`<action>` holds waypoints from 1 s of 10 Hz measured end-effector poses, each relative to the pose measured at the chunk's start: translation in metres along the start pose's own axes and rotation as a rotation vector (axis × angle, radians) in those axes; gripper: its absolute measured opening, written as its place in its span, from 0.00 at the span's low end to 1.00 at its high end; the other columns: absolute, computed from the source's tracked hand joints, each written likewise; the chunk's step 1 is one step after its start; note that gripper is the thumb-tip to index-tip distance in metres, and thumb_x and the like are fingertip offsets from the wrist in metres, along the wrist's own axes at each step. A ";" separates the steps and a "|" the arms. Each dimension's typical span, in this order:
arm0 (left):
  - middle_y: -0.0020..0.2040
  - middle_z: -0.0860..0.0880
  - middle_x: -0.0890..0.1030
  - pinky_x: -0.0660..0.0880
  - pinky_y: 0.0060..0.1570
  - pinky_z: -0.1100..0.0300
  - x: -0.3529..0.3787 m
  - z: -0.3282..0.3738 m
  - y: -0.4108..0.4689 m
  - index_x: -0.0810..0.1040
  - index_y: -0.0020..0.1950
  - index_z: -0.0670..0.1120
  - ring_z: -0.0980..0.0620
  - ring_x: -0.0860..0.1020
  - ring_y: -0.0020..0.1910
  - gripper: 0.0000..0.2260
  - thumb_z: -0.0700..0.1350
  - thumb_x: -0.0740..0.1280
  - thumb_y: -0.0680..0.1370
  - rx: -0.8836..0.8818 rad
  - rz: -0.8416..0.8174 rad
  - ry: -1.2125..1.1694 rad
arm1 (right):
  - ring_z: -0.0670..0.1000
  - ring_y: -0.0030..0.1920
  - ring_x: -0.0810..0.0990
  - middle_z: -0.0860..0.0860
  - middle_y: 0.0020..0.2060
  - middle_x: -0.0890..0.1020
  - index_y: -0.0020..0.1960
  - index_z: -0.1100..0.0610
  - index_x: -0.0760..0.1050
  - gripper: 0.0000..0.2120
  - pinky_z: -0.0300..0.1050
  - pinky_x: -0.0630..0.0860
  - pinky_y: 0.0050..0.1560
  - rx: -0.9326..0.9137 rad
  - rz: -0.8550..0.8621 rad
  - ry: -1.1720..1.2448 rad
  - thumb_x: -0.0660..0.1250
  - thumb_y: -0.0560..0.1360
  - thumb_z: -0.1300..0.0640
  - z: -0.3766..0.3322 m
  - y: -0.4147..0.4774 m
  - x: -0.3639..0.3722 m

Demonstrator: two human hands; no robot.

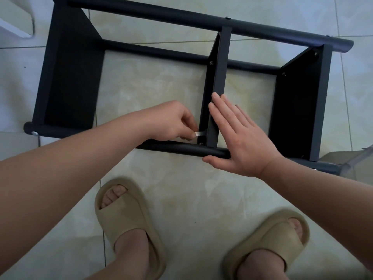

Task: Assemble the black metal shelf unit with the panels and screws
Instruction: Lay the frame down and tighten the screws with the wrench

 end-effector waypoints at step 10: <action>0.41 0.54 0.86 0.76 0.45 0.59 0.015 -0.003 0.008 0.81 0.51 0.48 0.58 0.84 0.39 0.05 0.48 0.71 0.78 -0.183 0.012 -0.609 | 0.57 0.82 0.48 0.58 0.82 0.51 0.82 0.64 0.52 0.49 0.62 0.59 0.78 -0.004 0.016 0.008 0.61 0.76 0.31 0.000 0.000 0.000</action>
Point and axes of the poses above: each hand's wrist, its own y-axis towards the middle knuckle, its own x-axis out of the palm, z = x × y, the point moved 10 cm from there along y, towards the middle knuckle
